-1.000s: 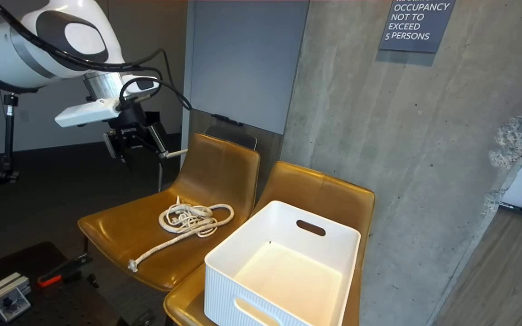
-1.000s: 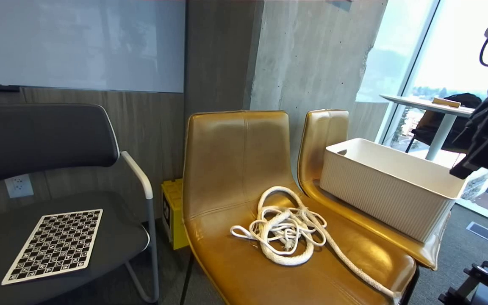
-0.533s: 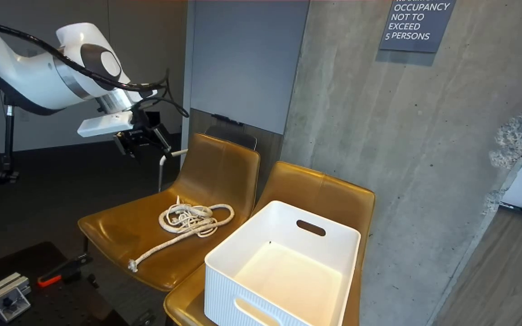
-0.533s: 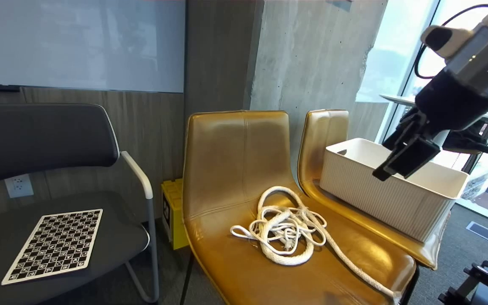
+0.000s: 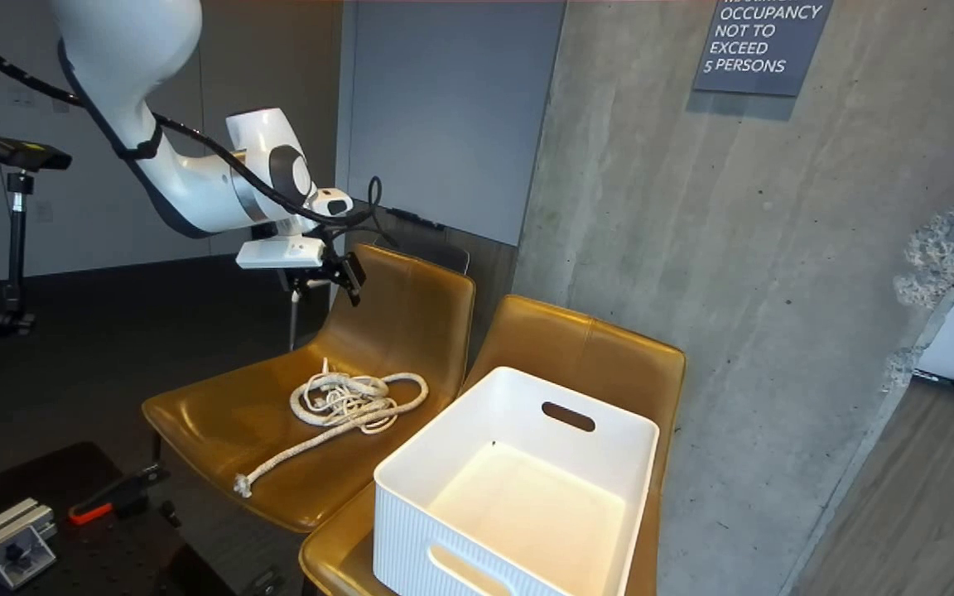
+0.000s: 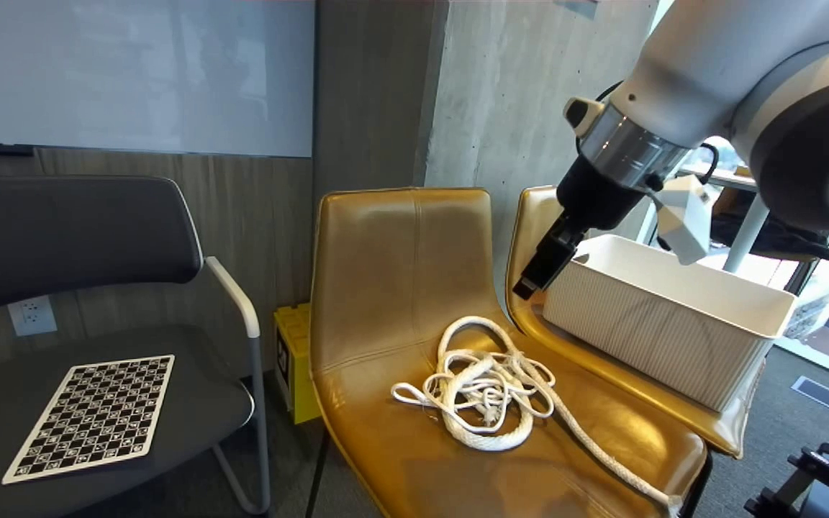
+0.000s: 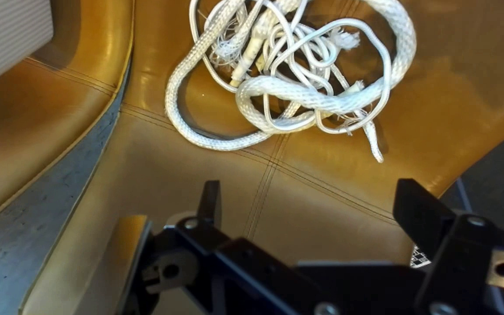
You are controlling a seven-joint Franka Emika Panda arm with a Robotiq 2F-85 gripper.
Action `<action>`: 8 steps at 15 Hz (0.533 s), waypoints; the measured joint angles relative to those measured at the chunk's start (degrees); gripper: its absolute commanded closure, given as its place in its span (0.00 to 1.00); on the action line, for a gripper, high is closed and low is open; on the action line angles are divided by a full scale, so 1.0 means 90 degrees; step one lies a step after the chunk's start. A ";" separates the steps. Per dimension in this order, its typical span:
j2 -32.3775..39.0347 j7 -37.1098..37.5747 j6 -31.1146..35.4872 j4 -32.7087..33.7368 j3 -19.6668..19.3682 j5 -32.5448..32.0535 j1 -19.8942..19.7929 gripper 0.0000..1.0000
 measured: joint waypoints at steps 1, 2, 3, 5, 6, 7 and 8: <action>0.0311 -0.0168 0.0000 0.0229 -0.0111 0.0102 0.0126 0.00; 0.0612 -0.0406 0.0000 0.0434 -0.0310 0.0275 0.0334 0.00; 0.0891 -0.0621 0.0000 0.0610 -0.0488 0.0439 0.0527 0.00; 0.1323 -0.0744 -0.0005 0.0904 -0.0977 0.0545 0.0966 0.00; 0.1434 -0.0742 -0.0021 0.1014 -0.1264 0.0545 0.1171 0.00; 0.1488 -0.0742 -0.0058 0.1105 -0.1521 0.0548 0.1329 0.00; 0.1520 -0.0742 -0.0107 0.1191 -0.1727 0.0558 0.1429 0.00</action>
